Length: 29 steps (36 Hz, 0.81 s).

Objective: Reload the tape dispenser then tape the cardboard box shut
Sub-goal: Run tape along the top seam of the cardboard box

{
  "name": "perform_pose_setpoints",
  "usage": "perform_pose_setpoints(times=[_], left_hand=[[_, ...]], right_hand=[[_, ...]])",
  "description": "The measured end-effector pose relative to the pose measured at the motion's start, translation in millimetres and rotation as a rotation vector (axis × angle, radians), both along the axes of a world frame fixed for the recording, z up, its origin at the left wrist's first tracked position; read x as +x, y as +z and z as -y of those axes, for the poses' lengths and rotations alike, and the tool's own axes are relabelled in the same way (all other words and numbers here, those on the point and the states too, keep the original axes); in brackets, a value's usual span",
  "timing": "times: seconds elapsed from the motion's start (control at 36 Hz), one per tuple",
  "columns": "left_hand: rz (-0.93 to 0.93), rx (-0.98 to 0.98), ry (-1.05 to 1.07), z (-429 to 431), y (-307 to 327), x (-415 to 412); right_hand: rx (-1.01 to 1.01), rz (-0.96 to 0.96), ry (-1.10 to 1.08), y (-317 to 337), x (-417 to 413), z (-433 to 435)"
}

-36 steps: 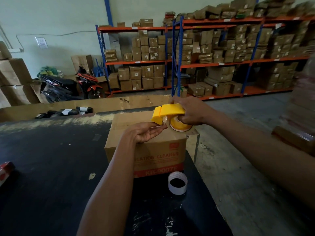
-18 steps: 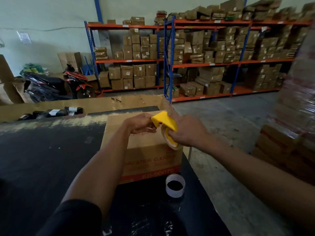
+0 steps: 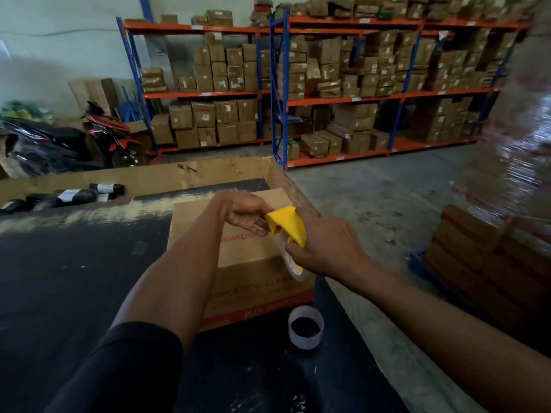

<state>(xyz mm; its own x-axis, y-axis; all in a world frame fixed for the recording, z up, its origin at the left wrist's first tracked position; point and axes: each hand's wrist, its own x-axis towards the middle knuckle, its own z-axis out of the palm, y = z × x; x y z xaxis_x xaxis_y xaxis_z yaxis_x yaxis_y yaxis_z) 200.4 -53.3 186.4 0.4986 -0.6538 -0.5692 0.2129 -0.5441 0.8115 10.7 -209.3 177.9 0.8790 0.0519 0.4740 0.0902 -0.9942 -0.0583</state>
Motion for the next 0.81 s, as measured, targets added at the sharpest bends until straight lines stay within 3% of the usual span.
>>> perform_pose_setpoints(times=[0.14, 0.33, 0.64, 0.81], left_hand=[[-0.082, -0.059, 0.075, -7, -2, 13], [0.016, -0.051, 0.119, -10, -6, 23], [0.569, -0.025, 0.115, 2, -19, 50], [0.745, 0.017, 0.065, 23, -33, 67]], right_hand=[[0.024, 0.016, 0.055, 9, 7, -7], [0.008, 0.056, 0.041, 15, 23, -14], [0.048, -0.150, 0.026, 13, 30, -10], [0.078, -0.239, -0.033, 14, 48, -3]])
